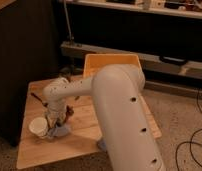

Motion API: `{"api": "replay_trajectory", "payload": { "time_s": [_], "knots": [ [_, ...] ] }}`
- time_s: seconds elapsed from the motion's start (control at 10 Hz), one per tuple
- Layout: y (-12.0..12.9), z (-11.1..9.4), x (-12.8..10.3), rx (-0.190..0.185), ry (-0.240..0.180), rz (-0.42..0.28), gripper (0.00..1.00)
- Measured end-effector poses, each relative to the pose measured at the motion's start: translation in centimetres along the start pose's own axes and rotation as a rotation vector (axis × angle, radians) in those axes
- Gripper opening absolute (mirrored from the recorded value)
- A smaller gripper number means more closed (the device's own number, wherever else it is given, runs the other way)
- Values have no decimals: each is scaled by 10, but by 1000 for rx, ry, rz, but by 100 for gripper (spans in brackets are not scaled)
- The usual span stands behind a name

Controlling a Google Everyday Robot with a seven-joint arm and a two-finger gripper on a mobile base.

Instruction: Wipe table surface with towel

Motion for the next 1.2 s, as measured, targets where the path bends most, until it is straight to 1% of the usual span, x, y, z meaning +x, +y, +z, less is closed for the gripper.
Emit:
{"api": "replay_trajectory", "payload": {
  "time_s": [0.1,0.2,0.4,0.5,0.6,0.8,0.9,1.0,1.1,1.2],
  "knots": [
    [-9,-4,9,15,19,-4,80],
    [-13,-7,14,17,40,-11,80],
    [-13,-12,23,10,82,-34,80],
    [-14,-16,28,5,93,-38,80],
    [-9,-21,35,-7,103,-50,80],
    [6,-24,47,-33,116,-75,80],
    [12,-24,54,-39,124,-87,80],
    [27,-22,63,-42,125,-109,80],
    [39,-17,69,-35,119,-130,80],
    [43,-13,74,-14,104,-137,80]
  ]
}}
